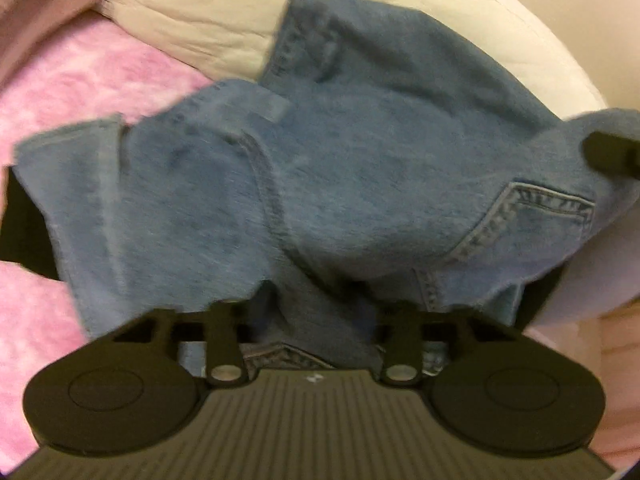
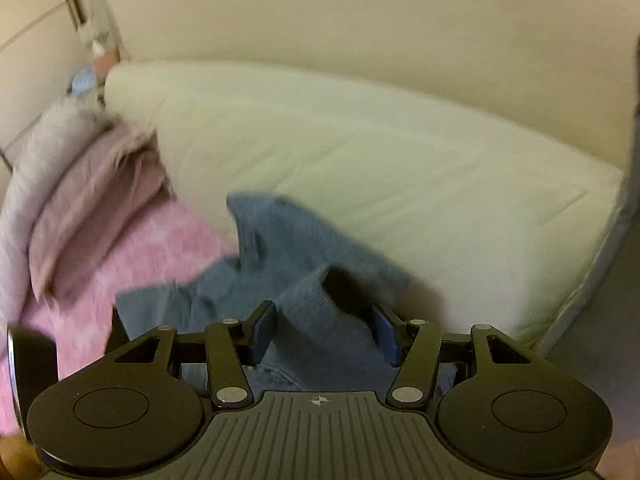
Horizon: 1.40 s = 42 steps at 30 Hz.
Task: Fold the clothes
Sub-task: 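Close the left tool on the blue jeans while the right tool grasps them too, then carry the jeans with both tools to the open sheet and release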
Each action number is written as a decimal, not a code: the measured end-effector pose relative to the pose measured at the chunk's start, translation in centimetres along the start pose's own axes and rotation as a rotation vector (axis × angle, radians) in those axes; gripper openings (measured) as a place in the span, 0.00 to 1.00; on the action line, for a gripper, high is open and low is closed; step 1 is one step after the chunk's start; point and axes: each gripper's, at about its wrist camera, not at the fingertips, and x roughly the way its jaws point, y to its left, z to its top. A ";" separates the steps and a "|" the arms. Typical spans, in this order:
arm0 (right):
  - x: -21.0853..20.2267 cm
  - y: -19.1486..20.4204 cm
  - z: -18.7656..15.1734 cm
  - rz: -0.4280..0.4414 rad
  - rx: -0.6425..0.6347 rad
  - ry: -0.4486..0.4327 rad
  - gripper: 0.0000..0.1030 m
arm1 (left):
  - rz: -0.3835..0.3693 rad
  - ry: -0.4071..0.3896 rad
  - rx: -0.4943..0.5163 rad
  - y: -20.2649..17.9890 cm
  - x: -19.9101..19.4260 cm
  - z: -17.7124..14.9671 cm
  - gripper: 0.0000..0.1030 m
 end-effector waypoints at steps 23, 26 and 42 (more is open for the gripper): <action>-8.8 7.8 0.7 0.120 -0.129 -0.141 0.09 | 0.047 -0.359 -0.076 2.2 -18.6 -5.3 0.00; -11.9 10.9 0.7 0.201 -0.179 -0.206 0.08 | 0.069 -0.472 -0.147 3.7 -24.2 -8.1 0.00; -33.3 34.7 -6.1 0.947 -0.443 -0.464 0.08 | 0.515 -1.145 -0.383 4.5 -62.0 -35.5 0.00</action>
